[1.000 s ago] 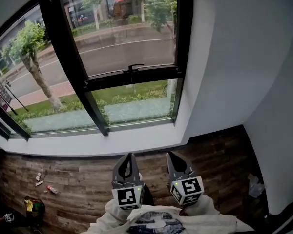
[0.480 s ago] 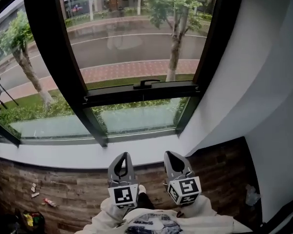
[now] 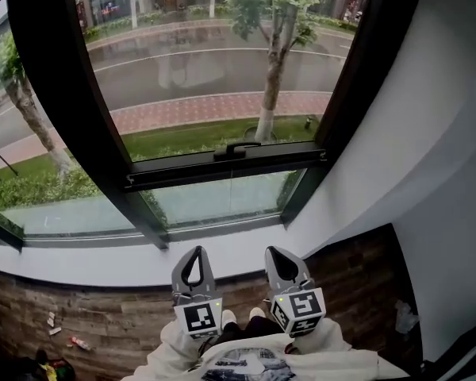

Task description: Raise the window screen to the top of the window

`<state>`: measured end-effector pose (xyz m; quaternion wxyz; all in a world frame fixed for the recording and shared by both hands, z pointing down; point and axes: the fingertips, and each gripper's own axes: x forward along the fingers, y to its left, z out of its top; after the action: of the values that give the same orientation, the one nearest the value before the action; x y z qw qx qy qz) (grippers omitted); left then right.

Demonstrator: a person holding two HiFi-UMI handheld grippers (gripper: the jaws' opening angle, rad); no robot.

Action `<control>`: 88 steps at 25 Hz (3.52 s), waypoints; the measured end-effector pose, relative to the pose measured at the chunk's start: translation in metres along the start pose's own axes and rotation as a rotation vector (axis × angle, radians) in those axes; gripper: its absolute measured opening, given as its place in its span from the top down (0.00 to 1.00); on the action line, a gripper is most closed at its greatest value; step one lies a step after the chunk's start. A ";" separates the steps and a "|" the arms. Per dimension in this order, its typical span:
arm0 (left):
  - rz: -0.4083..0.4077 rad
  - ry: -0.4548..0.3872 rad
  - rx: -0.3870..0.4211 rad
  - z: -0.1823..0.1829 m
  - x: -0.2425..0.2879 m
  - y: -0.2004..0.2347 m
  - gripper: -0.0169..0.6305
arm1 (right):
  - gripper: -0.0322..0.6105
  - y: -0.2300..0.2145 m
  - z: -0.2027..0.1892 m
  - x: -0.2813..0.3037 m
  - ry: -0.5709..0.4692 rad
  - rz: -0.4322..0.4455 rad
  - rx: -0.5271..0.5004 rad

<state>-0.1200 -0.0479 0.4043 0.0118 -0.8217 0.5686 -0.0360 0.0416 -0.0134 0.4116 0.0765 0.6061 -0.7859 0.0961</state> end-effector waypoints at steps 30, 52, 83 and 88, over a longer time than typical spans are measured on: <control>0.128 0.078 0.079 -0.004 0.221 0.010 0.97 | 0.94 -0.123 0.057 0.211 -0.054 0.214 0.021; -0.053 0.353 0.202 -0.089 0.250 0.026 0.59 | 0.53 -0.112 0.013 0.251 0.093 0.256 -0.102; -0.161 0.695 0.993 -0.223 0.278 0.127 0.58 | 0.36 -0.180 -0.144 0.314 0.565 0.352 -0.941; -0.130 0.686 1.019 -0.225 0.281 0.129 0.58 | 0.37 -0.183 -0.147 0.319 0.537 0.310 -0.978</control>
<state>-0.1585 -0.3519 0.6340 0.2169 -0.6875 0.4000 -0.5660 0.1385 -0.3216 0.6402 0.5293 0.3326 -0.7716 -0.1176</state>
